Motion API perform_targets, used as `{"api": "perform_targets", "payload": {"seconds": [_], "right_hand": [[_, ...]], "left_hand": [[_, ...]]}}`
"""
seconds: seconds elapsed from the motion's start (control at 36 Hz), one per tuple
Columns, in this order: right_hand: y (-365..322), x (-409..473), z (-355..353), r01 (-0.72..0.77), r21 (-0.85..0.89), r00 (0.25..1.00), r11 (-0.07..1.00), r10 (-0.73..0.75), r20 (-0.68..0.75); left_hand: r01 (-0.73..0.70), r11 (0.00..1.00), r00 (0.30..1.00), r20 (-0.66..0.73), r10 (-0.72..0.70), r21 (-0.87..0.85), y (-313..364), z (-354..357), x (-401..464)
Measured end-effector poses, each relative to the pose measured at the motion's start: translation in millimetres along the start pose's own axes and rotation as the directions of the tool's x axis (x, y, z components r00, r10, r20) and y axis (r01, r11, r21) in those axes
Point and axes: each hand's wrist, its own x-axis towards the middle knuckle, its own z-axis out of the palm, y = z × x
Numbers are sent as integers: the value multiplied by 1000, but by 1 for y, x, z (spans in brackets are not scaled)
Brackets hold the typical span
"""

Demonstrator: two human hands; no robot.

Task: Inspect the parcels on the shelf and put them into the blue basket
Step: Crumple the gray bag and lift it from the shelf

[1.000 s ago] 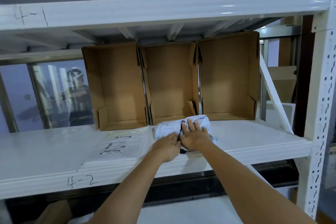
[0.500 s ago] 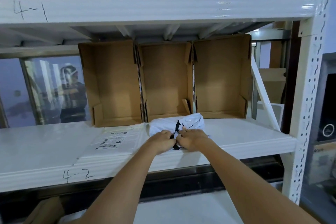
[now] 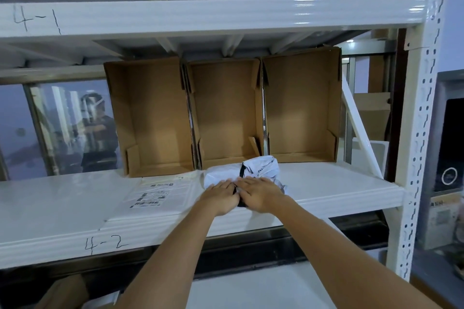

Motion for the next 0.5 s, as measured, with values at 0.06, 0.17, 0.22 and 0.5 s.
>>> {"api": "perform_targets", "payload": {"seconds": [0.06, 0.17, 0.22, 0.5], "right_hand": [[0, 1, -1, -23, 2, 999, 1000, 23, 47], [-1, 6, -3, -46, -16, 993, 999, 47, 110], [-1, 8, -6, -50, -28, 989, 998, 54, 135], [7, -8, -2, -93, -22, 995, 995, 92, -35]], "left_hand": [[12, 1000, 1000, 16, -12, 5, 0, -1, 0], [24, 1000, 999, 29, -24, 3, 2, -3, 0], [33, 999, 999, 38, -33, 5, 2, -4, 0], [82, 996, 996, 20, -83, 43, -7, -9, -9]]}}
